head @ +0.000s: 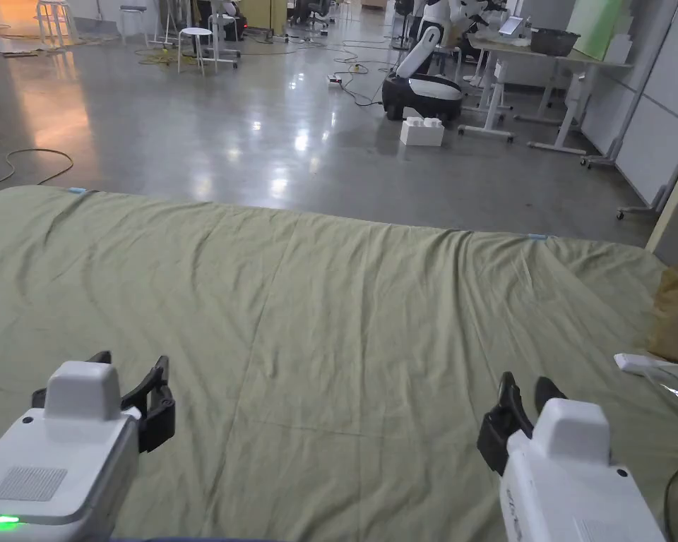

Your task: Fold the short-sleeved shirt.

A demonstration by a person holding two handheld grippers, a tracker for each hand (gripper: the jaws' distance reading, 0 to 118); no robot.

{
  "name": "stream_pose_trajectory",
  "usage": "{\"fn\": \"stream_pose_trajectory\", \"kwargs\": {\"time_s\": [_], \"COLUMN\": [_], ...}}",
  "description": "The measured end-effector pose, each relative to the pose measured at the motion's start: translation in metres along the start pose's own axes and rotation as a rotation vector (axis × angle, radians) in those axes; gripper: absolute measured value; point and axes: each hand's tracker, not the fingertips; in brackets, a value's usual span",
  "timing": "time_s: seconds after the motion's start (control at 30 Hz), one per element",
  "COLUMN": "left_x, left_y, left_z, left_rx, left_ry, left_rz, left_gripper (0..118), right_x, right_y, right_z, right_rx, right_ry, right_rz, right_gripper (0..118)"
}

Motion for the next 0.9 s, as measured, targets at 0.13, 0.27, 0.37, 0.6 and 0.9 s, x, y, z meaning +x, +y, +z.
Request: {"fn": "stream_pose_trajectory", "kwargs": {"time_s": [0.13,0.27,0.37,0.6,0.9], "left_x": [0.010,0.016,0.012,-0.015,-0.109], "left_y": [0.014,0.023,0.023,0.015,-0.035], "left_z": [-0.007,-0.010,-0.007,-0.008,-0.025], "left_rx": [0.052,0.083,0.057,-0.062,-0.491], "left_ry": [0.021,0.012,0.007,-0.067,-0.252], "left_rz": [-0.042,-0.015,0.004,0.049,0.173], "left_gripper": [15,5,2,2,10], "right_x": [-0.012,-0.016,-0.017,-0.015,-0.019], "right_y": [0.005,0.009,0.012,0.013,-0.001], "right_z": [-0.009,-0.012,-0.014,-0.023,-0.031], "right_rx": [0.025,0.079,0.083,0.061,-0.026], "right_ry": [0.021,0.021,0.019,0.032,0.093], "right_rz": [-0.013,0.022,0.031,0.025,0.012], "right_gripper": [5,3,1,1,1]}}
